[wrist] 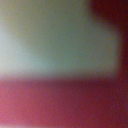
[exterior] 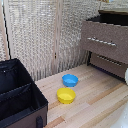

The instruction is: Locate and clasp the grip of the topmost drawer. Steadily and circumspectly yank the drawer open. Discover and seize the nutrition bar using your clamp. Deposit the nutrition bar in the accessible drawer. Unclench the nutrition bar.

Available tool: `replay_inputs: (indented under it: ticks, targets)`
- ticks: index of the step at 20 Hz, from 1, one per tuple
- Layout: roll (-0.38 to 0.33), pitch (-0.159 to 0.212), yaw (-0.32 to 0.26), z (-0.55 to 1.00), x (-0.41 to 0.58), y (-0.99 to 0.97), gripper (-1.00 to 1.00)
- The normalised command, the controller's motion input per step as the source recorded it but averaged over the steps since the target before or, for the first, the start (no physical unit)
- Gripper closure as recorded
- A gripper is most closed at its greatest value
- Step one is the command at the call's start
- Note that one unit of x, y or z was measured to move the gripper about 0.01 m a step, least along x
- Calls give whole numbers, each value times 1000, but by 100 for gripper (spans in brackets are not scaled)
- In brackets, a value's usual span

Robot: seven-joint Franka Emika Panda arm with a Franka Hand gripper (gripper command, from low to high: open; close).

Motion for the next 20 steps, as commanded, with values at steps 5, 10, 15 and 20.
replay_inputs:
  ticks: [5, 10, 15, 20]
  targets:
    - [2, 87, 122, -377, -443, -558, 100]
    - [0, 115, 178, -231, -162, -64, -100]
    - [0, 89, 71, 0, 150, -3, -100]
    - [14, 46, 2, 49, 155, -133, -100]
